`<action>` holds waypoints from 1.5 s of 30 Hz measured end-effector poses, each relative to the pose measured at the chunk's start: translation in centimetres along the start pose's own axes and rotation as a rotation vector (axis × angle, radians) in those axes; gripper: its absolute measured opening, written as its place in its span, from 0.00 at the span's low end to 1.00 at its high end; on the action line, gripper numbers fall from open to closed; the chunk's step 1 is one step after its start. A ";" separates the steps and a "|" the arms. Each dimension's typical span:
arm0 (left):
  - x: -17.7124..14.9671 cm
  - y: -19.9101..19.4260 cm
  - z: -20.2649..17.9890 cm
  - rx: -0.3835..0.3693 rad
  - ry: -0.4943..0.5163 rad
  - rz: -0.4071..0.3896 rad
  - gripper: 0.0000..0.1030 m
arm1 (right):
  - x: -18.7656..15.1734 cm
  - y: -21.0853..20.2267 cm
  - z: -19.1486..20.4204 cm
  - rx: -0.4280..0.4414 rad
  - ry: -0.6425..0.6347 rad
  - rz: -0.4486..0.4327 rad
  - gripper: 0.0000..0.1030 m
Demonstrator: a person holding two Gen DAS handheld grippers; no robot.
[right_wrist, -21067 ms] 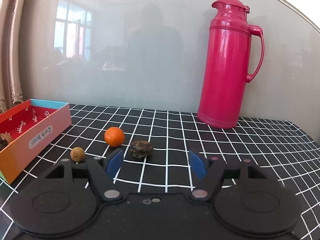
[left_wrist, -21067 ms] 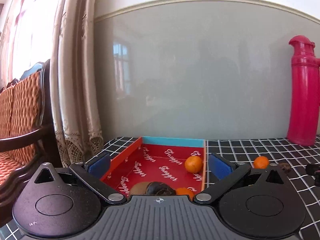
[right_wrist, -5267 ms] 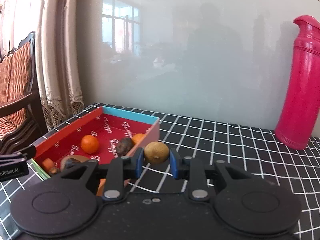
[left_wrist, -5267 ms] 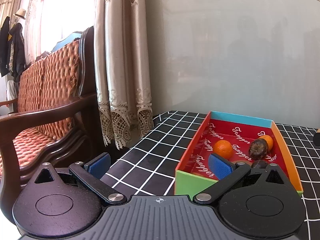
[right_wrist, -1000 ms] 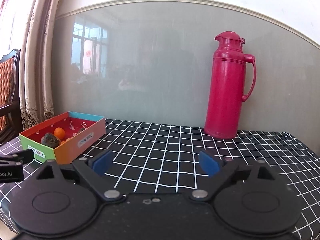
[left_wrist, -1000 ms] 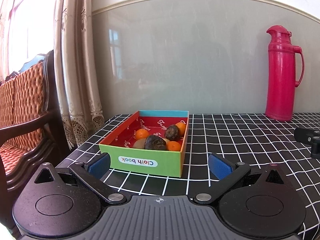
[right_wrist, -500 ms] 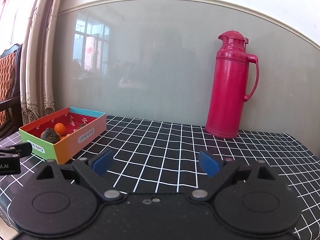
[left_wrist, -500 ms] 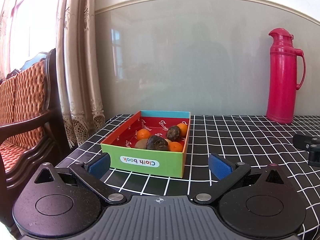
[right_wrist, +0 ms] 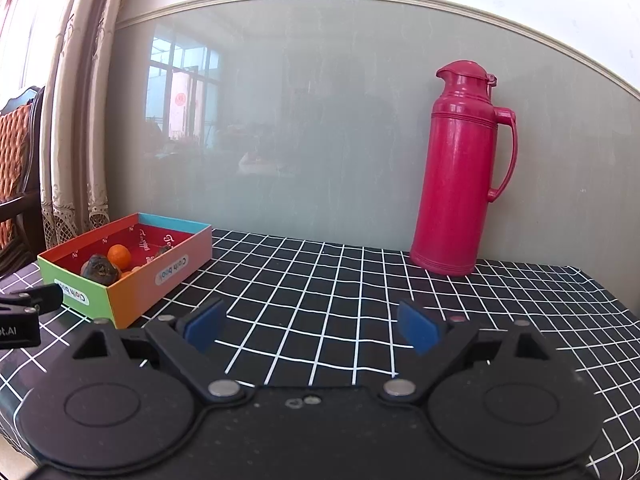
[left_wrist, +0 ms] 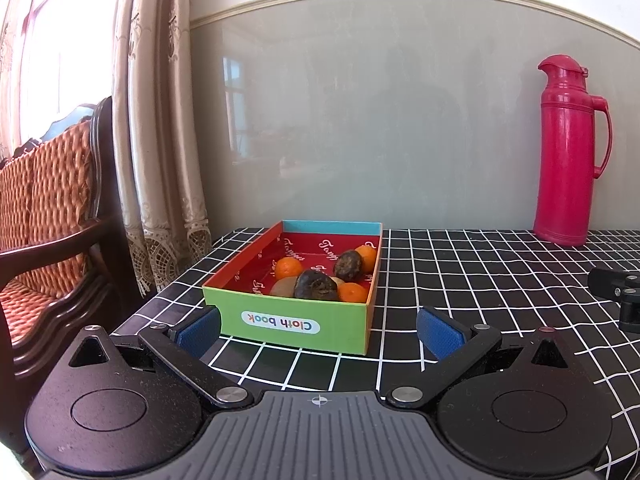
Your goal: Organize fruits
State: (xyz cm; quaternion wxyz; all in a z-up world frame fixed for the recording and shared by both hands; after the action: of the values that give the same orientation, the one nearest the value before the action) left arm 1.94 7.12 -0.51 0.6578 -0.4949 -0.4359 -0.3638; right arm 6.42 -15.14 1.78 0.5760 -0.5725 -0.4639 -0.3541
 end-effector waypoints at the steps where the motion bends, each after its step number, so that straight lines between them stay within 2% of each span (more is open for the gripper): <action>1: 0.0 0.0 0.0 0.001 -0.001 0.001 1.00 | 0.0 0.1 0.0 0.001 0.001 0.001 0.90; 33: 0.0 0.0 0.0 0.003 -0.001 -0.003 1.00 | -0.1 0.0 0.1 0.015 -0.008 -0.001 0.90; 41: -0.2 0.4 -0.3 0.012 0.020 0.018 1.00 | 0.0 0.0 -0.1 0.013 -0.003 0.000 0.90; 45: 0.0 0.1 -0.4 0.010 0.014 -0.012 1.00 | 0.0 0.0 -0.2 0.011 -0.001 -0.001 0.90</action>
State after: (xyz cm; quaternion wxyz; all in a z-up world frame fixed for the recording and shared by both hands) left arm 2.17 6.73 -0.57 0.6611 -0.4865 -0.4360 -0.3690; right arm 6.45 -15.32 1.76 0.5787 -0.5694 -0.4662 -0.3516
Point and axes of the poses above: each gripper's, at about its wrist camera, not at the fingertips, and y roughly the way its jaws point, z to its left, x to its top, the point moved 6 cm from there along y, roughly the way its jaws point, and after that the axes turned 2 degrees about y, right-handed, at the moved point
